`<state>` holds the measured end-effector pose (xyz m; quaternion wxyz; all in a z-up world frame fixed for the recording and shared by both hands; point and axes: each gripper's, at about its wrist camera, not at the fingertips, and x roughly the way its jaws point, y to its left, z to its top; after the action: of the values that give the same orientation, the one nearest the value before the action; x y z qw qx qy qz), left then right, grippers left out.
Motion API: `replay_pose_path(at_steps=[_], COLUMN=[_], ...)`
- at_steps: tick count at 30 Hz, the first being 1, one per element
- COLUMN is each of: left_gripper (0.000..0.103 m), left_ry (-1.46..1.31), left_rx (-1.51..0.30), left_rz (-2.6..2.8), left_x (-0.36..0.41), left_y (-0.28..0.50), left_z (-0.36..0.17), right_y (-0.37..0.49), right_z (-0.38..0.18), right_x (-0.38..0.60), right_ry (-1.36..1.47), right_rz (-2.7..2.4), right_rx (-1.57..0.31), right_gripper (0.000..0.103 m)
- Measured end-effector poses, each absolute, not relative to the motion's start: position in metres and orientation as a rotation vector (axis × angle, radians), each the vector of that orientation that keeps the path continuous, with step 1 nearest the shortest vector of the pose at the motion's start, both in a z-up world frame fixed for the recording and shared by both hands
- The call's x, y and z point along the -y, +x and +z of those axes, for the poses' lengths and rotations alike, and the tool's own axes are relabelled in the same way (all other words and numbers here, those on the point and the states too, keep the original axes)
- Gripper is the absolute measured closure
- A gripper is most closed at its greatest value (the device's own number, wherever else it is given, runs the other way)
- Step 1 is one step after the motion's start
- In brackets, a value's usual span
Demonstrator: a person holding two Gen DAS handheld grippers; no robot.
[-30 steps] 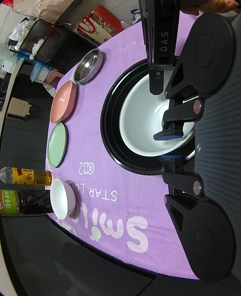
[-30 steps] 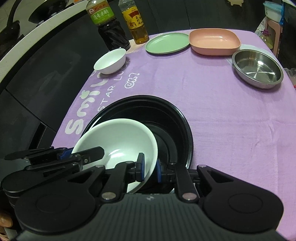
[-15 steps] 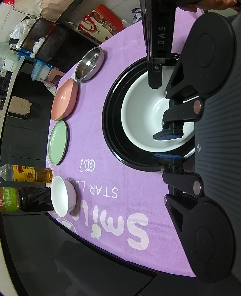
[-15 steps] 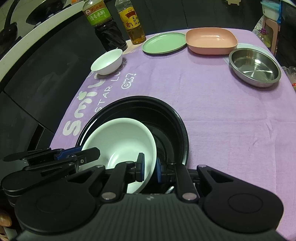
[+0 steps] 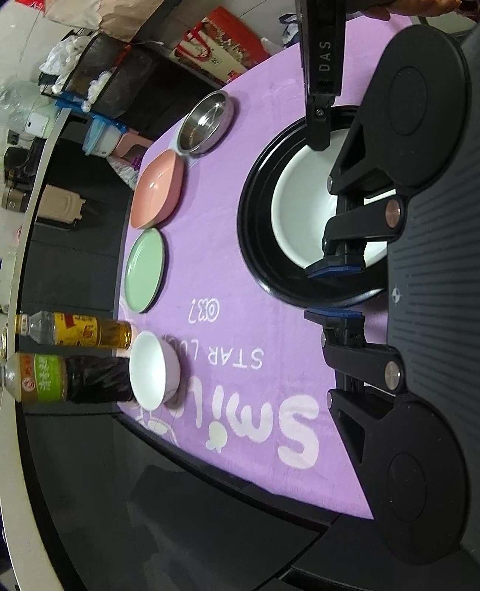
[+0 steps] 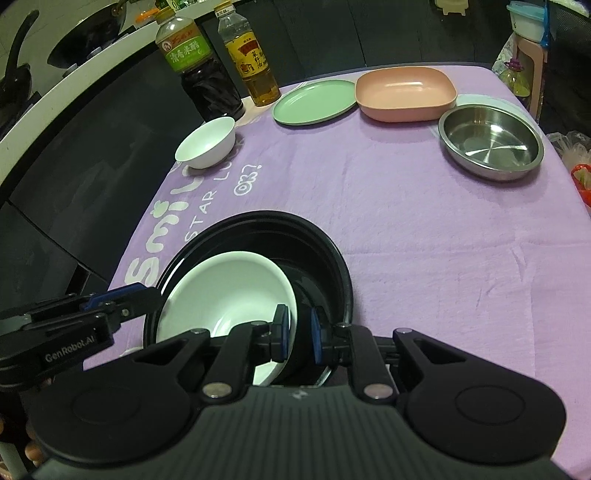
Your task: Organize plates and bowls
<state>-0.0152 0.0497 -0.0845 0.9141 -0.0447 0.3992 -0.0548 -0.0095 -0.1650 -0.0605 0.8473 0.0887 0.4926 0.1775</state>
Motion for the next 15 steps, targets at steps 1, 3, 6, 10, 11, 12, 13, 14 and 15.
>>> replay_pose_path(at_steps=[1, 3, 6, 10, 11, 12, 13, 14, 15], left_gripper=[0.087, 0.086, 0.086, 0.086, 0.086, 0.086, 0.086, 0.086, 0.086], left_ry=[-0.093, -0.099, -0.108, -0.121, -0.125, -0.13, -0.133, -0.135, -0.138], left_rx=[-0.815, -0.806, -0.807, -0.815, -0.815, -0.816, -0.817, -0.819, -0.822], left_rz=[-0.105, -0.087, -0.068, -0.057, -0.05, -0.043, -0.036, -0.031, -0.026], left_x=[-0.052, -0.056, -0.06, -0.065, -0.066, -0.068, -0.069, -0.07, -0.071], left_y=[-0.015, -0.015, -0.012, -0.007, -0.005, -0.004, -0.003, -0.001, 0.001], left_z=[-0.083, -0.082, -0.083, -0.084, -0.085, -0.085, -0.086, -0.086, -0.087], right_y=[-0.009, -0.009, -0.008, -0.006, -0.005, -0.004, -0.002, -0.001, 0.0], right_z=[-0.06, -0.059, -0.057, -0.056, -0.056, -0.056, -0.056, -0.056, -0.056], right_x=[0.165, 0.166, 0.166, 0.166, 0.166, 0.166, 0.166, 0.166, 0.166], right_ry=[0.188, 0.188, 0.181, 0.181, 0.181, 0.18, 0.18, 0.18, 0.18], right_rz=[0.373, 0.371, 0.366, 0.364, 0.362, 0.359, 0.356, 0.354, 0.353], right_rx=[-1.037, -1.033, -1.023, -1.019, -1.018, -1.016, -1.015, -1.014, -1.014], right_gripper=[0.088, 0.088, 0.088, 0.088, 0.088, 0.088, 0.088, 0.088, 0.088])
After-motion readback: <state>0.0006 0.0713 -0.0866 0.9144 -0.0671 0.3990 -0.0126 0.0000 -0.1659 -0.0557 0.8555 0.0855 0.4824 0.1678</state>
